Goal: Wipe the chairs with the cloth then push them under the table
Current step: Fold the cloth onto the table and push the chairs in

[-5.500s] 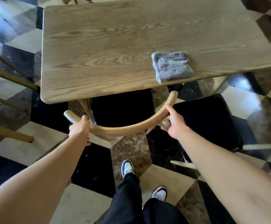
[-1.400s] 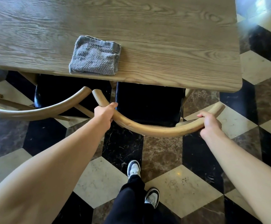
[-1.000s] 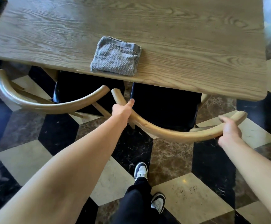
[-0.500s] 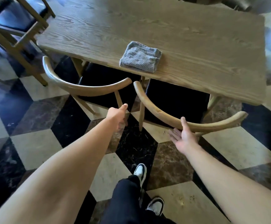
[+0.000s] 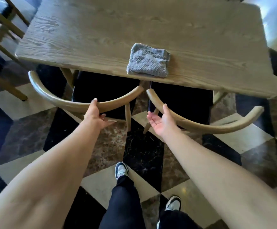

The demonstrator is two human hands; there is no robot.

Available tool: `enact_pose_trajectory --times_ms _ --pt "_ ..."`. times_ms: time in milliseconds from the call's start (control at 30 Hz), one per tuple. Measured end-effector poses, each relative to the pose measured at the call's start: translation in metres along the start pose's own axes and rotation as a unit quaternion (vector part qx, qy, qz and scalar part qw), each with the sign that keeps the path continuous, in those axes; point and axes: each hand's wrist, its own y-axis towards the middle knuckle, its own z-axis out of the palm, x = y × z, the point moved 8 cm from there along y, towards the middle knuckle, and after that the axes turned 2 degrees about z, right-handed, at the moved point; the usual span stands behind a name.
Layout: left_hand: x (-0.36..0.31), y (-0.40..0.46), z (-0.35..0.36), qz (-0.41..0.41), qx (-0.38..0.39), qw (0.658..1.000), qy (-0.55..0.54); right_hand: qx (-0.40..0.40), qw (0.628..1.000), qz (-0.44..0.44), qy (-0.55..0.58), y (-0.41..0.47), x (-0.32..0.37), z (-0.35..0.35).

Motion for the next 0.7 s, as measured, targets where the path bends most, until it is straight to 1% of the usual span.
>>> enact_pose_trajectory --times_ms 67,167,233,367,700 --pt "-0.007 0.009 0.004 -0.024 0.011 0.998 -0.064 -0.030 0.999 -0.009 0.033 0.004 -0.003 0.006" --pt "-0.015 0.014 0.010 -0.018 0.021 0.998 -0.063 -0.040 0.994 -0.027 0.103 0.010 -0.003 0.017" --pt "-0.018 0.017 0.011 -0.008 0.013 0.998 -0.057 -0.046 0.989 -0.042 0.134 0.015 0.000 0.022" --pt "-0.022 0.018 0.008 0.015 -0.003 0.999 -0.048 -0.053 0.989 -0.054 0.127 0.014 0.000 0.021" --pt "-0.019 0.013 0.002 0.034 -0.006 0.999 -0.023 -0.041 0.991 -0.052 0.119 0.008 0.004 0.022"
